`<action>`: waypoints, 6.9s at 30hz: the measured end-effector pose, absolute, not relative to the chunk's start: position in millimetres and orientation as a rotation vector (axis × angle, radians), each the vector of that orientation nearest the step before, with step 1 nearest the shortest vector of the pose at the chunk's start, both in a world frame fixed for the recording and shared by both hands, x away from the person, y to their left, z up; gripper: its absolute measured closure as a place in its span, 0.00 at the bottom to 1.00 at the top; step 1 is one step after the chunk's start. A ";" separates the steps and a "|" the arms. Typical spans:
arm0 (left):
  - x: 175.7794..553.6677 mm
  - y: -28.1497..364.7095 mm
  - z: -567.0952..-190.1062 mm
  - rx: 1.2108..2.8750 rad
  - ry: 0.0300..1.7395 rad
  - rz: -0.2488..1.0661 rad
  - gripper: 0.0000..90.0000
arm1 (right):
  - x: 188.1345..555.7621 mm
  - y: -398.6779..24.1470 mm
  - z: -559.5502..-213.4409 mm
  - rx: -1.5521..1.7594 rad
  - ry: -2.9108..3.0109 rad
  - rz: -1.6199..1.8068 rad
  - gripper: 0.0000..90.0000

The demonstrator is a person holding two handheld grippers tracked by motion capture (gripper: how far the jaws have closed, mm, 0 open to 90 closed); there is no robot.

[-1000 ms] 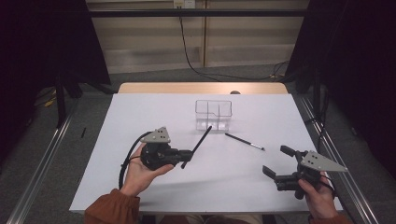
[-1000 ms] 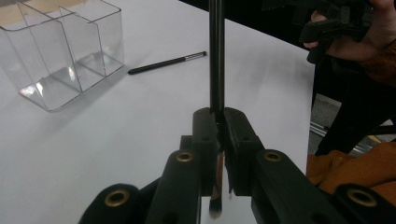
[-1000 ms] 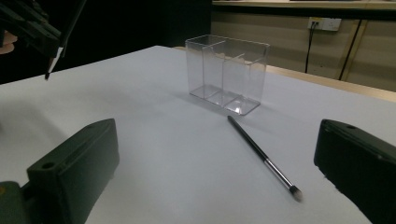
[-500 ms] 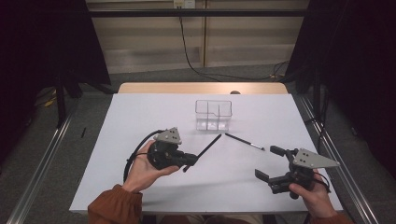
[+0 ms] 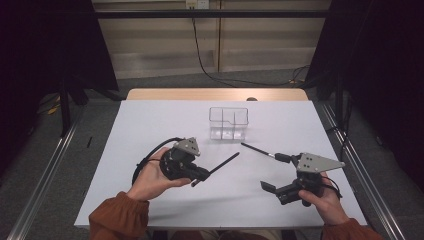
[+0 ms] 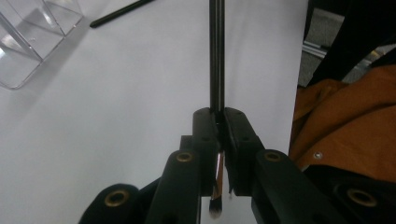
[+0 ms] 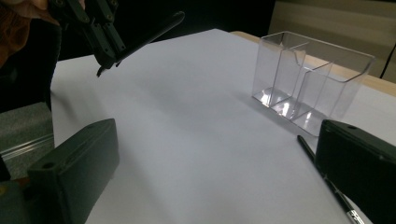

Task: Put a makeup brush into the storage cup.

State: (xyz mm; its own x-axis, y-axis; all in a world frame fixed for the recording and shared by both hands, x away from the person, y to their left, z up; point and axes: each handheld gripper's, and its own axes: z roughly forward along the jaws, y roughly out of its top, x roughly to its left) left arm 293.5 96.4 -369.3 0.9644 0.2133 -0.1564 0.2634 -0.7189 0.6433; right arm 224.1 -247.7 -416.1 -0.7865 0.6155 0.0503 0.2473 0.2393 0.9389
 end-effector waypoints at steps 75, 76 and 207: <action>295.8 61.2 -382.1 2.766 0.140 -0.123 0.93 | 301.5 -126.7 -387.5 0.105 3.150 0.577 0.42; 296.0 61.6 -382.3 2.766 0.132 -0.124 0.93 | 301.4 -126.3 -387.5 0.111 3.155 0.574 0.45; 276.5 145.3 -412.6 2.033 0.653 0.243 0.04 | 269.6 -216.7 -433.6 0.708 2.490 1.698 0.93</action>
